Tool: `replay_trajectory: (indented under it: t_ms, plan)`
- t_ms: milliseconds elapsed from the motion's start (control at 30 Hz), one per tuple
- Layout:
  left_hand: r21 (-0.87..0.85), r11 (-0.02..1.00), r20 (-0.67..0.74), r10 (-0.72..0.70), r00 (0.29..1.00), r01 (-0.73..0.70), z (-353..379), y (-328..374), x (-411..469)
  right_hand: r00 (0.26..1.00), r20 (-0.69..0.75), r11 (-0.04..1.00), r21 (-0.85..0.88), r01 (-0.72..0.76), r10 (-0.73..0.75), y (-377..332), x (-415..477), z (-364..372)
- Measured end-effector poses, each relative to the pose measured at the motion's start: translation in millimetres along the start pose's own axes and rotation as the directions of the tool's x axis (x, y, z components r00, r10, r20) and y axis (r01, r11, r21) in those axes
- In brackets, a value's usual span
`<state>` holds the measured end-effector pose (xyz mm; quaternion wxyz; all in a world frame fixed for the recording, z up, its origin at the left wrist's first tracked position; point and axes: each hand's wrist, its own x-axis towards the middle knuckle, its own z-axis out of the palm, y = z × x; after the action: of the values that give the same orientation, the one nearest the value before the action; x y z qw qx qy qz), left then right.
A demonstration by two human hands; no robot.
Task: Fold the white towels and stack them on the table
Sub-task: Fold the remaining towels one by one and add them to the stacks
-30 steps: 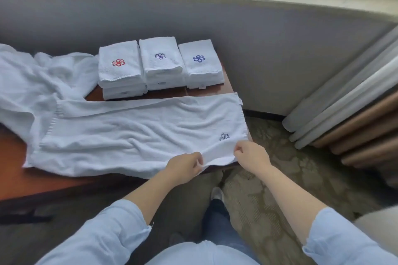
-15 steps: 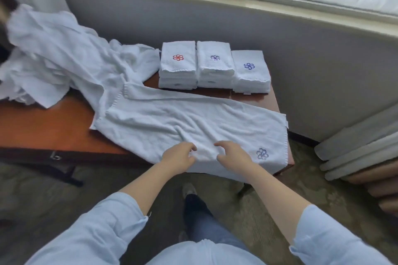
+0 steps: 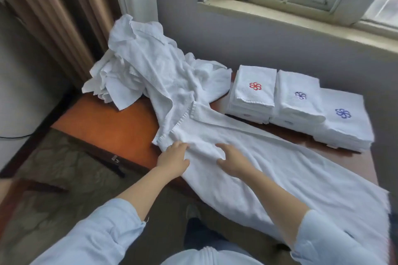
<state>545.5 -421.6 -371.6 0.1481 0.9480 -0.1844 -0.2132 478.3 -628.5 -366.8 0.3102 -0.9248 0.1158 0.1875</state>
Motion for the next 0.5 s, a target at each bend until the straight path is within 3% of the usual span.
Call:
replay_trajectory:
  t_ms: [200,333,500]
  plan:
    - [0.050,0.992,0.032,-0.121,0.992,0.119,-25,-36,54,0.997,0.068,0.999,0.046,-0.022,0.018,-29,79,3]
    - [0.092,0.988,0.048,-0.132,0.990,0.127,-30,-47,73,0.992,0.122,1.000,-0.012,-0.024,0.025,-39,109,10]
    - [0.069,0.983,0.251,-0.180,0.951,0.168,-54,-55,88,0.982,0.181,0.994,-0.105,-0.027,0.045,-52,133,8]
